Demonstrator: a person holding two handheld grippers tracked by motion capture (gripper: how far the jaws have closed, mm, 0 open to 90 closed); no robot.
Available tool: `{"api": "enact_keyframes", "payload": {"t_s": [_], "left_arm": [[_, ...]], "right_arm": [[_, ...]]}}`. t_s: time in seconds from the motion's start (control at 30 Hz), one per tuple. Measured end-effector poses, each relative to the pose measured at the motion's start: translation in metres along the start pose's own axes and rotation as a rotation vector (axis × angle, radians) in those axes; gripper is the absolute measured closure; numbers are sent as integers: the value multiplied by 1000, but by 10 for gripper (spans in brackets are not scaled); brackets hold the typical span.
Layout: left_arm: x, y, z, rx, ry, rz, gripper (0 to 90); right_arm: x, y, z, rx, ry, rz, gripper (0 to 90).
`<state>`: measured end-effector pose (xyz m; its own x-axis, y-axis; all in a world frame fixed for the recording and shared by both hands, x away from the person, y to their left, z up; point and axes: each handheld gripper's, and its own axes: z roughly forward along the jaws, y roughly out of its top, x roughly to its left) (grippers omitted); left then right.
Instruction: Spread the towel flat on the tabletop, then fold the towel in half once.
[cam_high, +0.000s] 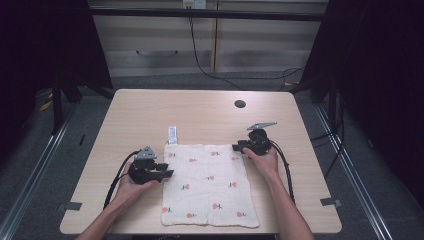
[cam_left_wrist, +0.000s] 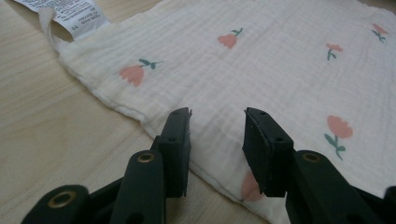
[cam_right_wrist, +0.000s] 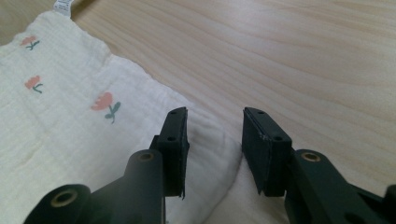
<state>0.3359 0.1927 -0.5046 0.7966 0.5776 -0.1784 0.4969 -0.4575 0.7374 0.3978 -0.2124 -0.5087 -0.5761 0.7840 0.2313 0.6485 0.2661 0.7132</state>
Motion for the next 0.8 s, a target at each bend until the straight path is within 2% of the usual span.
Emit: {"api": "enact_keyframes", "payload": {"t_s": [0.13,0.2,0.3,0.4,0.53,0.8], "left_arm": [[0,0,0,-2,0,-1,620],[0,0,0,-2,-4,-3,623],[0,0,0,-2,5,-3,627],[0,-1,0,-5,5,-12,632],[0,-1,0,-3,5,-8,638],[1,0,0,1,2,-10,642]], "right_arm": [[2,1,1,9,8,-11,675],[4,1,1,13,-12,-21,767],[5,0,3,11,0,-22,855],[5,0,3,12,4,-15,871],[2,0,-2,-18,19,7,875],[1,-1,-10,-45,24,9,876]]}}
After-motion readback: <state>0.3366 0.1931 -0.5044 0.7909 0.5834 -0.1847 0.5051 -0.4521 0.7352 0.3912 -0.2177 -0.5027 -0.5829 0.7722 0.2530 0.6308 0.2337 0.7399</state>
